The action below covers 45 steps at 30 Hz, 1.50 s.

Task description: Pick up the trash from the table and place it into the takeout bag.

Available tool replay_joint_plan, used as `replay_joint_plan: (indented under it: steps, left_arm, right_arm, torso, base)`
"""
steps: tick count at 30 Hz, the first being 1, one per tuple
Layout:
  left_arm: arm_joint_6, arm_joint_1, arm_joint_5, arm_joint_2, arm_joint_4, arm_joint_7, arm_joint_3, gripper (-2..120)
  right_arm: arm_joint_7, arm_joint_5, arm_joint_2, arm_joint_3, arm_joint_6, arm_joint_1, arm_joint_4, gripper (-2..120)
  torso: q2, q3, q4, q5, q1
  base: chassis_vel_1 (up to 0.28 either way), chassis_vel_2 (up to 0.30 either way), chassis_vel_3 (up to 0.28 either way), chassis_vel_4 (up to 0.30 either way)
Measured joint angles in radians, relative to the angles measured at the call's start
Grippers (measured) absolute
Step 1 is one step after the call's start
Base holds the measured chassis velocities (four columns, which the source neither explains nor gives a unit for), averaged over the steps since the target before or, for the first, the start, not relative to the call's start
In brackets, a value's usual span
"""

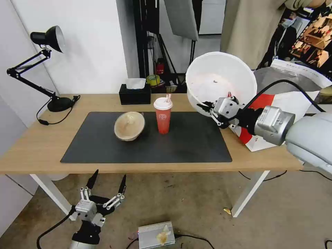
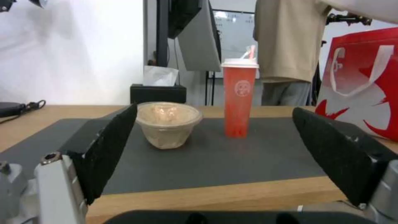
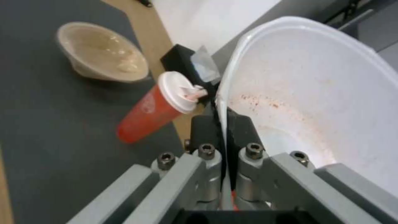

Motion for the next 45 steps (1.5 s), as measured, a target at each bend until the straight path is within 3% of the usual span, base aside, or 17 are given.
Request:
replay_joint_plan:
  steps: [20, 45]
  left_arm:
    - [-0.025, 0.013, 0.003, 0.0, 0.018, 0.012, -0.001, 100]
    - [-0.027, 0.007, 0.009, 0.0, 0.045, 0.016, 0.005, 100]
  right_arm:
    - [-0.028, 0.014, -0.027, 0.148, 0.027, -0.003, -0.125, 0]
    - [-0.026, -0.086, 0.034, 0.173, 0.077, -0.009, -0.368, 0]
  torso:
    - [0.0, 0.0, 0.0, -0.0001, 0.0]
    - [0.0, 0.0, 0.0, -0.0001, 0.0]
  base:
    - [0.0, 0.0, 0.0, 0.0]
    - [0.0, 0.0, 0.0, 0.0]
